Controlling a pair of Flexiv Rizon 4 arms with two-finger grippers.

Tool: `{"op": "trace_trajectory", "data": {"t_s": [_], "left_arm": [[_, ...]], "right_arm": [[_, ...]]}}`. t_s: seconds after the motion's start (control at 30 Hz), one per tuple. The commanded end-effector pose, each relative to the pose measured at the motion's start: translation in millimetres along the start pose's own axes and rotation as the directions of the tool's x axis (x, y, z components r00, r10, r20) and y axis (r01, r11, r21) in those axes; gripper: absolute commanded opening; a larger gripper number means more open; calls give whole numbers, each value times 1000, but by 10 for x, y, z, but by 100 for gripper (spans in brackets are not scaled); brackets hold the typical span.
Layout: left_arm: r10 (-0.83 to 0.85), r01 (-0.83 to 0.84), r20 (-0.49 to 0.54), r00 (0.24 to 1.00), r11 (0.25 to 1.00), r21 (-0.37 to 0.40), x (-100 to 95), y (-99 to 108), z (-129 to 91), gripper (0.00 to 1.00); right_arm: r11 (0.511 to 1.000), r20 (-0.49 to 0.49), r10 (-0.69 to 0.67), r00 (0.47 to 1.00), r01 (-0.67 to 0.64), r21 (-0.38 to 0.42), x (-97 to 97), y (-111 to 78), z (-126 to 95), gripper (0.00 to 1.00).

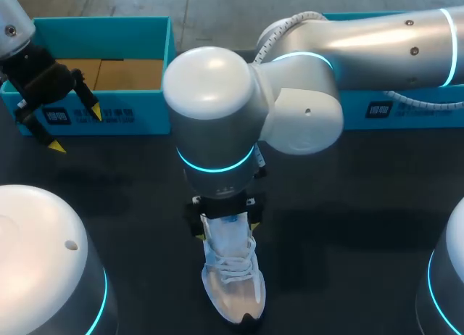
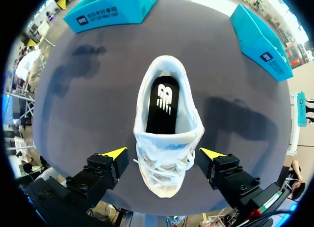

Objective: Take the shoe out of the shoebox, open the shoe tongue, remove and reinsert the insole, then place the shoe into the shoebox

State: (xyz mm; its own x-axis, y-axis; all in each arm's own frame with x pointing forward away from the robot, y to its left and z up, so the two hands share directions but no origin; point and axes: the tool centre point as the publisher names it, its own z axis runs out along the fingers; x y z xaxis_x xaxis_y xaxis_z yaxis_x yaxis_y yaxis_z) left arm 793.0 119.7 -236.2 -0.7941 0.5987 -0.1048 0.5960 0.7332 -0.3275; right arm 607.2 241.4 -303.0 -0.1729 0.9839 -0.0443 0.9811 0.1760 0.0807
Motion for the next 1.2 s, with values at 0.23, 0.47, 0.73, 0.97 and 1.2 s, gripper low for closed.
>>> {"op": "trace_trajectory", "data": {"t_s": [0.23, 0.47, 0.73, 0.97, 1.2], "left_arm": [[0, 0, -1, 1000, 1000, -2, 4, 1, 2, 100], [0, 0, -1, 1000, 1000, -2, 4, 1, 2, 100], [0, 0, -1, 1000, 1000, -2, 4, 1, 2, 100], [0, 0, -1, 1000, 1000, -2, 4, 1, 2, 100], [0, 0, -1, 1000, 1000, -2, 4, 1, 2, 100]], "right_arm": [[999, 23, 25, 999, -25, -27, -21, -104, -77, 42], [999, 11, 14, 1000, -13, -36, 14, -96, -65, 35], [999, 10, 20, 1000, -20, -30, 7, -142, -48, 30], [999, 11, 21, 1000, -21, -26, -3, -231, -96, 26], [999, 4, 32, 999, -31, -25, -34, -287, -110, 26]]}}
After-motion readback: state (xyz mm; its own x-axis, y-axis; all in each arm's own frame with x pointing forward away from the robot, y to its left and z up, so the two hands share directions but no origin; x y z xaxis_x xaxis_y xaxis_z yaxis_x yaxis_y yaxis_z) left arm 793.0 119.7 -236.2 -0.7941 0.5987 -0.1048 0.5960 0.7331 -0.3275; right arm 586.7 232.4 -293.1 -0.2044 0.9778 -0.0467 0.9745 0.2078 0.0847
